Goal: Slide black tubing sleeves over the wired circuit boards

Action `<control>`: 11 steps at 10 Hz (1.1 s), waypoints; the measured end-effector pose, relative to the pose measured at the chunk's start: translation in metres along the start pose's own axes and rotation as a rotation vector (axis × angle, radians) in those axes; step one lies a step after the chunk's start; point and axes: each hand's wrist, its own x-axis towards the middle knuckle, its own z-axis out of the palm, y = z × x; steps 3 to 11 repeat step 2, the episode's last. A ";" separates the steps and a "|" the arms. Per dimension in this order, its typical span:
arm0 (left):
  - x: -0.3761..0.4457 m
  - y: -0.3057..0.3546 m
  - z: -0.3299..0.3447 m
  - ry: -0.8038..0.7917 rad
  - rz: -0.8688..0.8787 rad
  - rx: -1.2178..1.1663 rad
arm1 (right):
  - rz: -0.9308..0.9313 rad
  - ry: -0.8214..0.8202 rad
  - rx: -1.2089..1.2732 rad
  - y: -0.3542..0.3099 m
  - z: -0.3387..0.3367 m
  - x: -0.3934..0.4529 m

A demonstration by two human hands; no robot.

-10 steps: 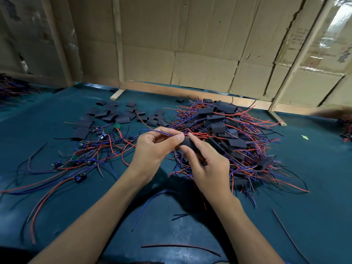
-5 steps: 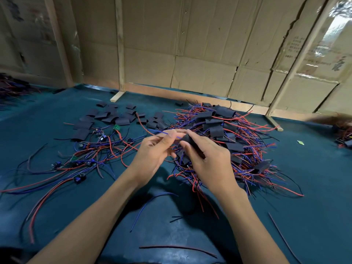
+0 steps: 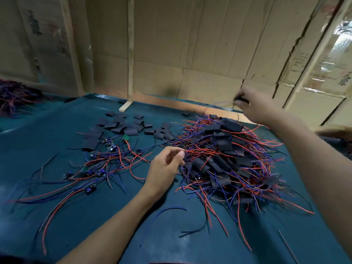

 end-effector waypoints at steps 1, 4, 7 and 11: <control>0.004 -0.003 -0.005 0.027 -0.063 -0.028 | 0.061 -0.242 -0.070 0.002 0.023 -0.010; 0.006 -0.005 -0.004 0.053 -0.077 -0.029 | 0.091 -0.035 0.068 -0.006 0.014 -0.016; 0.006 -0.005 -0.004 0.053 -0.077 -0.029 | 0.091 -0.035 0.068 -0.006 0.014 -0.016; 0.006 -0.005 -0.004 0.053 -0.077 -0.029 | 0.091 -0.035 0.068 -0.006 0.014 -0.016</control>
